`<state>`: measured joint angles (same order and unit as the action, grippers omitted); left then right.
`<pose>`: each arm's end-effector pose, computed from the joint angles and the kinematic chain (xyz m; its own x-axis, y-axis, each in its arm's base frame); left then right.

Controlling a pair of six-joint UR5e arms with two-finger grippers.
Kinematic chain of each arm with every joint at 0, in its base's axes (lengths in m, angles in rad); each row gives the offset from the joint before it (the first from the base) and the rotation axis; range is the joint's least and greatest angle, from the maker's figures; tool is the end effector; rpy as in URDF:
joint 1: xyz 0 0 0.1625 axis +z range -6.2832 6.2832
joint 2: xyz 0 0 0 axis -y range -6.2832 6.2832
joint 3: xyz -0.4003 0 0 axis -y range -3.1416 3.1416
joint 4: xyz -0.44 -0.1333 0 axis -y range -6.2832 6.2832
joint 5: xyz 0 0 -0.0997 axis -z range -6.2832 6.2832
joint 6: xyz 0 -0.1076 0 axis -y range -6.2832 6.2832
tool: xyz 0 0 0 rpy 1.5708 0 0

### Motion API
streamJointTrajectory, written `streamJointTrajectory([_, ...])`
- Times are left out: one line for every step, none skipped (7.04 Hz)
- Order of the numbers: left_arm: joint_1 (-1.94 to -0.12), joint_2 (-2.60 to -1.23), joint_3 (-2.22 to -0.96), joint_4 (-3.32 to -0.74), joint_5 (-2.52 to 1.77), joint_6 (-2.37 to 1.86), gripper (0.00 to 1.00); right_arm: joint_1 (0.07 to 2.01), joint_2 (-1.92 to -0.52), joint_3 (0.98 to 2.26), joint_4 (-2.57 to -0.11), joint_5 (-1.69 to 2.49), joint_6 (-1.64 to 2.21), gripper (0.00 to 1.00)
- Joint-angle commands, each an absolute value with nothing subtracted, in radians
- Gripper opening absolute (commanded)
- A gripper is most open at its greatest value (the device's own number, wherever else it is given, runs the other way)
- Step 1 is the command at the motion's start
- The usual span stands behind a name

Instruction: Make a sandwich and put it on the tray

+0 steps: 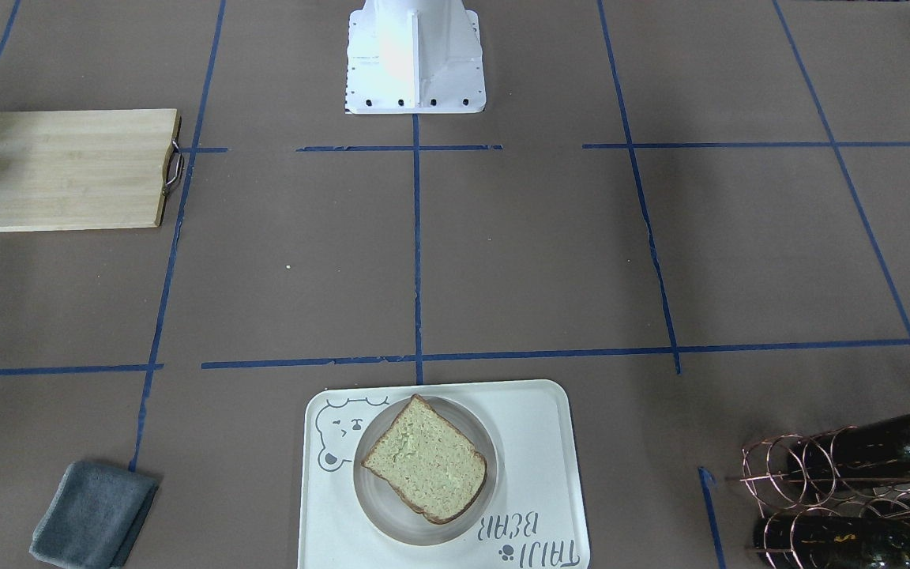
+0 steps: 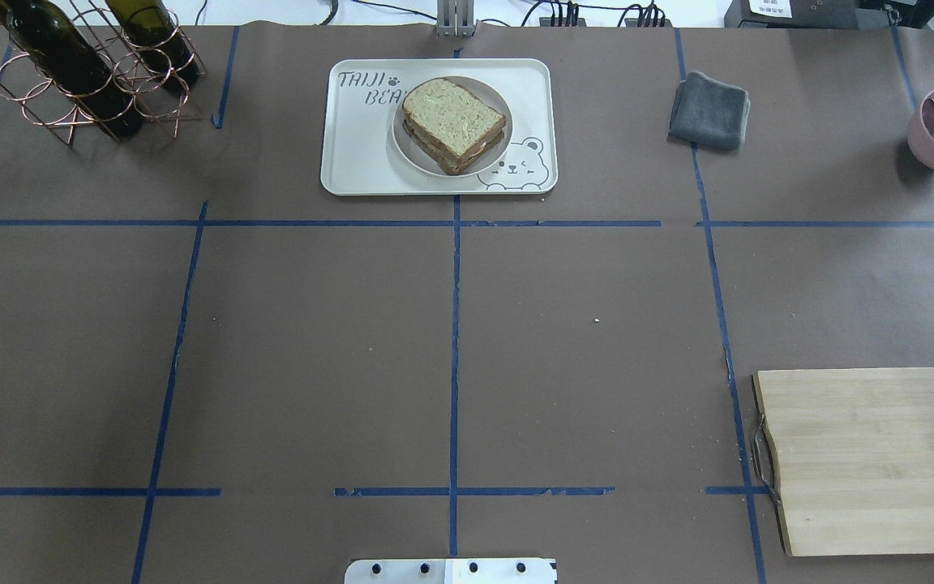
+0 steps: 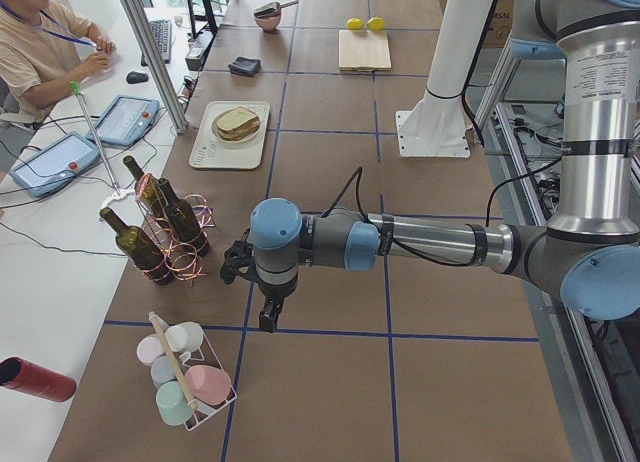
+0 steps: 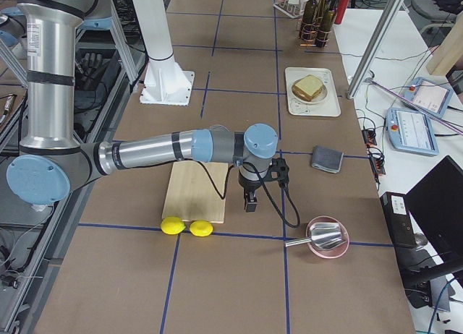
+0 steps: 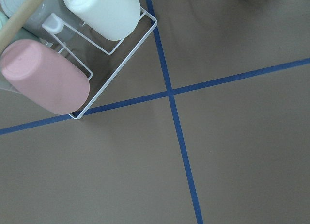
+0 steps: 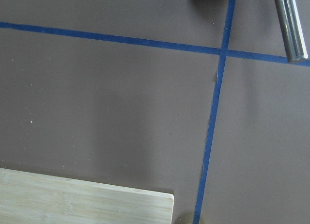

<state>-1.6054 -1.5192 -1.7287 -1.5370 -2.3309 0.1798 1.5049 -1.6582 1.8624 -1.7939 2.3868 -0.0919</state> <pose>-0.0772 -0.5196 0.5861 0.7205 0.2027 -0.6632 -0.0959 0.9763 0.1942 0.0223 -0.4967 0.5476 0.6756 -0.1228 0.7269 0.1284 0.9906 0.0480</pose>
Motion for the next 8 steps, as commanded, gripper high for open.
streamJointTrajectory([-1.595, -1.593, -1.753, -1.284, -2.326, 0.192, 1.0, 1.505, -1.658, 1.865, -1.793, 2.387, -0.091, 1.0])
streamJointTrajectory([-1.597, -1.58, -1.767, -1.281, -2.326, 0.193, 1.0, 1.505, -1.655, 1.856, -1.793, 2.387, -0.092, 1.0])
streamJointTrajectory([-1.594, -1.56, -1.764, -1.298, -2.327, 0.195, 1.0, 1.505, -1.652, 1.856, -1.786, 2.387, -0.092, 1.0])
streamJointTrajectory([-1.594, -1.559, -1.756, -1.314, -2.326, 0.193, 1.0, 1.505, -1.651, 1.856, -1.786, 2.387, -0.092, 1.0])
streamJointTrajectory([-1.591, -1.559, -1.75, -1.315, -2.326, 0.193, 1.0, 1.503, -1.649, 1.856, -1.786, 2.387, -0.092, 1.0])
streamJointTrajectory([-1.591, -1.554, -1.75, -1.313, -2.326, 0.192, 1.0, 1.503, -1.649, 1.856, -1.781, 2.387, -0.091, 1.0])
streamJointTrajectory([-1.589, -1.552, -1.75, -1.315, -2.327, 0.193, 1.0, 1.503, -1.649, 1.856, -1.779, 2.387, -0.092, 1.0])
streamJointTrajectory([-1.591, -1.562, -1.758, -1.31, -2.327, 0.192, 1.0, 1.503, -1.649, 1.856, -1.779, 2.387, -0.092, 1.0])
